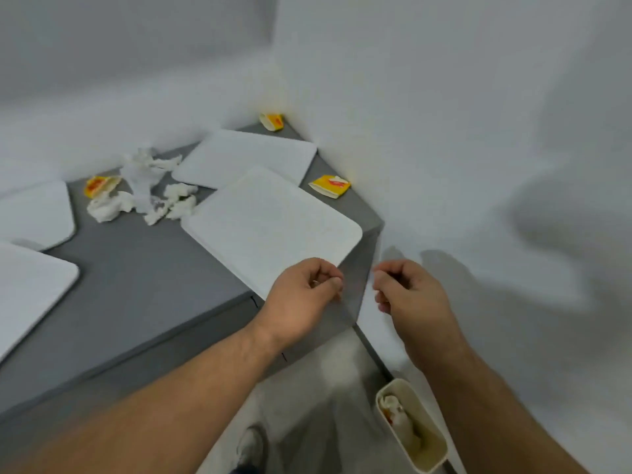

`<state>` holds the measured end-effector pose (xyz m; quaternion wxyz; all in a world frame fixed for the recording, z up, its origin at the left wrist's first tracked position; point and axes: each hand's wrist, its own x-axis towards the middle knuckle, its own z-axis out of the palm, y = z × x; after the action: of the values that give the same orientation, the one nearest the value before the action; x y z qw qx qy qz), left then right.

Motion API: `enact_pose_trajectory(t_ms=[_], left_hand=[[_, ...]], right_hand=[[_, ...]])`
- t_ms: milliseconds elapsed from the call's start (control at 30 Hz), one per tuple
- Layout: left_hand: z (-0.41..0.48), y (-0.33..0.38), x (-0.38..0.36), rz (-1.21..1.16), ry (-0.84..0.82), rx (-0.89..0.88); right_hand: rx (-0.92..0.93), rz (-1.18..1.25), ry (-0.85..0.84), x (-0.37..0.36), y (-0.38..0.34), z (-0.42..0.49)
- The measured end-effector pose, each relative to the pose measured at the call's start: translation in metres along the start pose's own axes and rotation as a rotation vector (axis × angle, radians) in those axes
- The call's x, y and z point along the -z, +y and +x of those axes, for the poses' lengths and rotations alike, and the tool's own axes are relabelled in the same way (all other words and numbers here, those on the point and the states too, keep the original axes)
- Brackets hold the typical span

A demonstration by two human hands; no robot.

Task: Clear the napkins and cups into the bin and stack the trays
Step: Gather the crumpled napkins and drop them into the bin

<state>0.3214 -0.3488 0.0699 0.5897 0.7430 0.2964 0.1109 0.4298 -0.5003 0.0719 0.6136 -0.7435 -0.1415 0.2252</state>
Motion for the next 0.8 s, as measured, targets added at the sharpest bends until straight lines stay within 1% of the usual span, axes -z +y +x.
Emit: enact_pose_trajectory(t_ms=[100,233,400,600,667,800], left_hand=[[-0.010,0.000,0.066,-0.014,0.135,0.032],[-0.016,-0.016,0.149,-0.044,0.322,0.068],[-0.006,-0.047,0.242,0.020,0.478,0.075],[0.039,-0.086,0.344,0.104,0.566,0.099],[0.058,-0.099,0.377,0.180,0.550,0.102],[0.097,-0.122,0.438,0.406,0.503,0.079]], right_hand=[[0.042,-0.047,-0.124,-0.043,-0.034,0.002],[0.072,-0.083,-0.236,-0.108,-0.067,0.010],[0.123,-0.187,-0.320,-0.189,-0.088,0.029],[0.120,-0.311,-0.376,-0.287,-0.097,0.057],[0.111,-0.324,-0.375,-0.317,-0.099,0.067],[0.062,-0.346,-0.357,-0.371,-0.100,0.087]])
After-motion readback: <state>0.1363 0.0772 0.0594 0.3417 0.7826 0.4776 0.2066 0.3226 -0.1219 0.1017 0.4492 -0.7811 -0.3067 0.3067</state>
